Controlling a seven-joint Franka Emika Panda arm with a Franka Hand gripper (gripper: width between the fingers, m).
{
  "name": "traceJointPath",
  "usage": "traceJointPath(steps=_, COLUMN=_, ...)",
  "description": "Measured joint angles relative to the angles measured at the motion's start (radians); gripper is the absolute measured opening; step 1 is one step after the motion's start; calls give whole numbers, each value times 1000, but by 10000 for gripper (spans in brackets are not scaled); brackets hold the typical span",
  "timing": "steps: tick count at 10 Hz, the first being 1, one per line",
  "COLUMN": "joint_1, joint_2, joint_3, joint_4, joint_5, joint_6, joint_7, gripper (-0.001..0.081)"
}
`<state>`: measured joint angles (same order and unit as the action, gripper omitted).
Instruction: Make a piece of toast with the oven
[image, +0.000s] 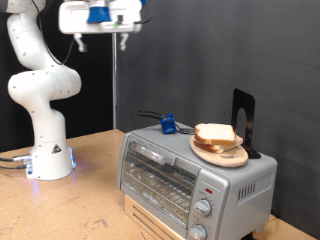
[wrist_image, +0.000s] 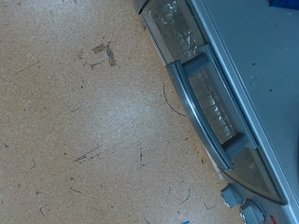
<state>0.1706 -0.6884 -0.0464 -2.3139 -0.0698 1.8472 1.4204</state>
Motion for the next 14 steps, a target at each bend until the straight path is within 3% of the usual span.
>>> traceJointPath(steps=1, joint_1=-4, joint_2=-2, joint_3=1, joint_4=-3, joint_5=0, joint_6=-6, joint_7=19, gripper=809)
traceJointPath(steps=2, joint_1=5, joint_2=-5, joint_3=-12, joint_4=-8, joint_5=45, joint_6=-4, joint_7=-26, gripper=809)
traceJointPath(steps=4, joint_1=70, joint_2=-2, joint_3=-92, joint_4=-15, joint_5=193, joint_6=25, joint_7=-229, gripper=809)
traceJointPath(steps=5, joint_1=111, joint_2=5, joint_3=-134, joint_4=-23, joint_5=262, joint_6=58, joint_7=-342, gripper=809)
traceJointPath(steps=6, joint_1=141, joint_2=13, joint_3=-157, joint_4=-42, joint_5=281, joint_6=142, joint_7=-430, gripper=809)
traceJointPath(steps=7, joint_1=156, joint_2=9, joint_3=-153, joint_4=-73, joint_5=281, joint_6=222, joint_7=-477, gripper=809)
traceJointPath(steps=9, joint_1=160, joint_2=10, joint_3=-163, joint_4=-59, joint_5=308, joint_6=184, joint_7=-478, gripper=809)
traceJointPath(steps=11, joint_1=207, joint_2=18, joint_3=-206, joint_4=-24, joint_5=396, joint_6=160, joint_7=-574, gripper=809)
traceJointPath(steps=14, joint_1=215, joint_2=66, joint_3=-222, joint_4=-26, joint_5=389, joint_6=160, joint_7=-629, gripper=809)
